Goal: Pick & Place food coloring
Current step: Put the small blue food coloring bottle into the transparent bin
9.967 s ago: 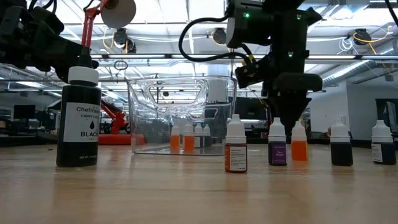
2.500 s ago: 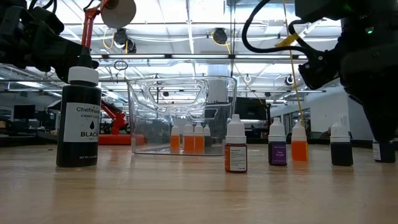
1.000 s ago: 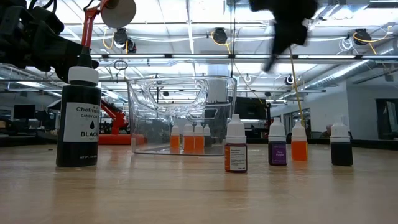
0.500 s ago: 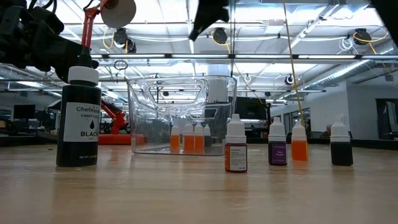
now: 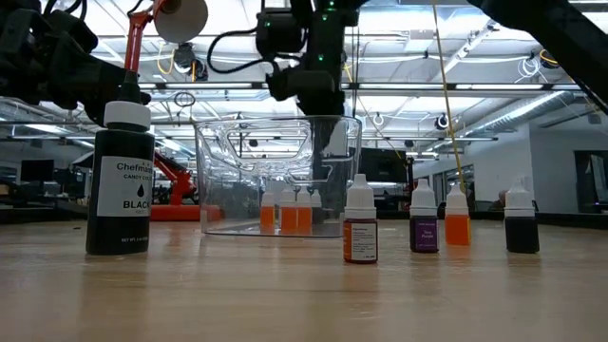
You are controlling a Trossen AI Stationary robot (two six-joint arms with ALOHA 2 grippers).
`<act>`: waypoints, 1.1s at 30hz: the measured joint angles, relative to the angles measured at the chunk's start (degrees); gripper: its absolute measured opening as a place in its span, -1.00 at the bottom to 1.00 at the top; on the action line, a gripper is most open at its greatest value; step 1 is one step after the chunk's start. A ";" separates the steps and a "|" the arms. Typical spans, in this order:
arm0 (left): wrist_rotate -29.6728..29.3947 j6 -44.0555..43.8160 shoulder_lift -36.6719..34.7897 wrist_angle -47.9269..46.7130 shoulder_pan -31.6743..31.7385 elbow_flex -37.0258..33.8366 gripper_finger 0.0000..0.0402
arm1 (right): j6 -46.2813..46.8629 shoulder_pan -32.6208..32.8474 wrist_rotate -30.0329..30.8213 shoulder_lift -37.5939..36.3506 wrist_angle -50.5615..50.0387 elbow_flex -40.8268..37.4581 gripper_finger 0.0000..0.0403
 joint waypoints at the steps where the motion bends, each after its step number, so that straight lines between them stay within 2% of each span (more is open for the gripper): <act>1: 0.01 0.01 0.01 0.00 0.01 -0.01 0.26 | -0.21 0.02 0.02 -0.04 0.43 -0.95 -0.79; 9: 0.01 0.00 0.00 0.09 -0.01 -0.01 0.26 | -0.56 -0.14 -0.10 -0.15 6.32 -8.19 -0.79; 12: 0.01 0.00 0.01 0.09 0.01 -0.02 0.26 | -0.75 -0.14 -2.79 -0.02 9.18 -10.86 -0.79; 17: 0.00 0.00 -0.01 0.09 0.00 -0.02 0.26 | -1.17 -0.14 -2.94 -0.14 12.01 -13.99 -0.79; 33: -0.01 0.00 -0.01 0.09 0.01 -0.01 0.26 | -1.51 -0.75 -3.79 -0.34 16.25 -19.31 -0.79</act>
